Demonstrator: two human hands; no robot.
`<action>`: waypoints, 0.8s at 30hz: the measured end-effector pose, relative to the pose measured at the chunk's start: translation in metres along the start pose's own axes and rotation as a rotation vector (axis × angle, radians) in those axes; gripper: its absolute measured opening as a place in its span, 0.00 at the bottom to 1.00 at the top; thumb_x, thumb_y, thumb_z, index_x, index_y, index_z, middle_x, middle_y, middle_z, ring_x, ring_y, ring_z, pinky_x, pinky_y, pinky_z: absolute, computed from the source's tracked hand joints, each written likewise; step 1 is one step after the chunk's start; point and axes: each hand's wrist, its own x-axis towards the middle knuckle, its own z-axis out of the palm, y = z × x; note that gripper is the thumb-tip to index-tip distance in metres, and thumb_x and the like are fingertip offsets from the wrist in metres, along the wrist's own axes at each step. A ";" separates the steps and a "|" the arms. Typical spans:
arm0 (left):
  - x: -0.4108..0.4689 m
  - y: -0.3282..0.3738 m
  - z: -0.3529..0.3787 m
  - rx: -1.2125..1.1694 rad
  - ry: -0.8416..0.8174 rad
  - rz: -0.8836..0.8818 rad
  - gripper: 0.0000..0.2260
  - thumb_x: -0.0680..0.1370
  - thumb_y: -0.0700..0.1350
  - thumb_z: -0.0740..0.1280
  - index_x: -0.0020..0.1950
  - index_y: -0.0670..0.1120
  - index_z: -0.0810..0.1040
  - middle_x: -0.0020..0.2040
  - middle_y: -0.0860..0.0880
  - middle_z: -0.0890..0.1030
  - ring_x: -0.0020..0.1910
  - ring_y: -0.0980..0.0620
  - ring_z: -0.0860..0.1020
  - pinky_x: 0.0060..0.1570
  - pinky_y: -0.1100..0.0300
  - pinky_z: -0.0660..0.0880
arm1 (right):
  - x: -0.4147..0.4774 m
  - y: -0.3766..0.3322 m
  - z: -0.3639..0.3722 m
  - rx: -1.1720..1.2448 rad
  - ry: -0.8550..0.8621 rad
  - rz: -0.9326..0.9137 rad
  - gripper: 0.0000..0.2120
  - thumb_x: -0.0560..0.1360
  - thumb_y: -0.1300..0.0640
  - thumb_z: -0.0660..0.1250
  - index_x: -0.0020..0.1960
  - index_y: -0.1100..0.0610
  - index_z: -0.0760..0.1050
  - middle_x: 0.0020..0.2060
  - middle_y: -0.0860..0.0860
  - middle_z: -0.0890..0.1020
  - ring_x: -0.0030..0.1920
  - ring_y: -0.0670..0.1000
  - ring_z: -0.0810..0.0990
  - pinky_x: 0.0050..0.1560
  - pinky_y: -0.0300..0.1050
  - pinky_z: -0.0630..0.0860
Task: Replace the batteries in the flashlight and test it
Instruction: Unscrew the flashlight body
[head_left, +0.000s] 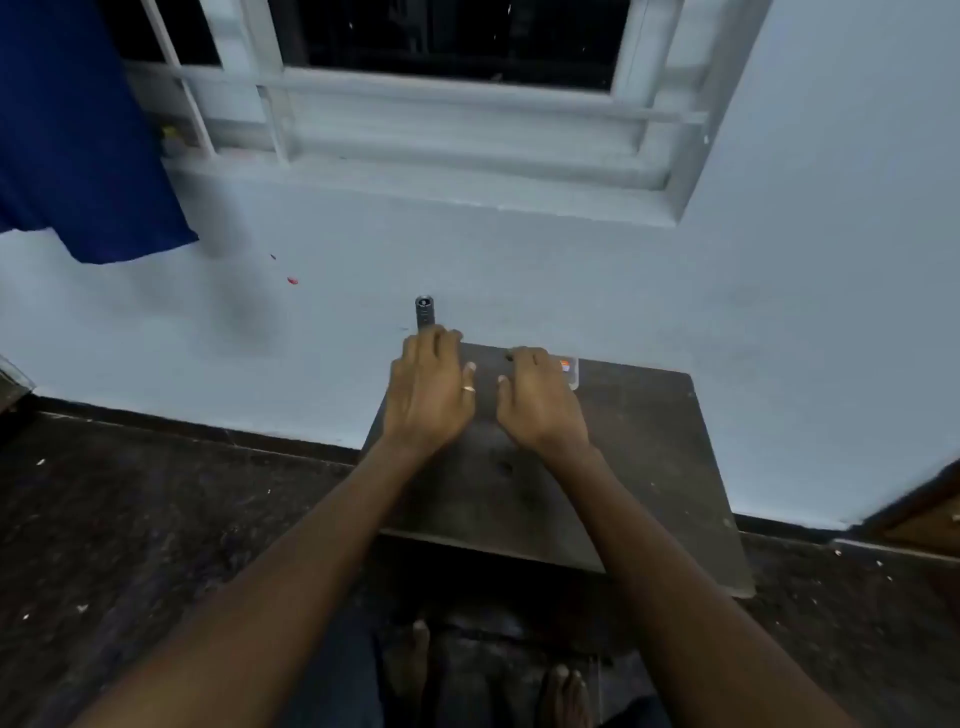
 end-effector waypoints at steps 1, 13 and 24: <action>0.009 -0.007 0.005 -0.022 0.030 -0.034 0.18 0.78 0.45 0.64 0.66 0.40 0.72 0.65 0.40 0.74 0.62 0.40 0.72 0.55 0.45 0.74 | 0.013 -0.001 0.007 0.049 0.014 -0.003 0.16 0.78 0.60 0.62 0.64 0.65 0.72 0.59 0.62 0.78 0.60 0.62 0.76 0.57 0.57 0.75; 0.063 -0.067 0.058 -0.399 -0.050 -0.293 0.19 0.79 0.55 0.58 0.67 0.48 0.68 0.62 0.50 0.76 0.63 0.44 0.71 0.56 0.42 0.74 | 0.121 -0.043 0.063 0.382 -0.134 0.059 0.21 0.83 0.55 0.59 0.73 0.61 0.66 0.66 0.58 0.77 0.66 0.58 0.75 0.63 0.49 0.71; 0.048 -0.057 0.048 -0.481 -0.125 -0.159 0.21 0.77 0.44 0.57 0.70 0.57 0.67 0.63 0.54 0.76 0.64 0.46 0.70 0.57 0.41 0.73 | 0.099 -0.039 0.046 0.535 -0.025 0.298 0.05 0.82 0.58 0.62 0.56 0.58 0.73 0.45 0.50 0.79 0.42 0.44 0.78 0.38 0.33 0.73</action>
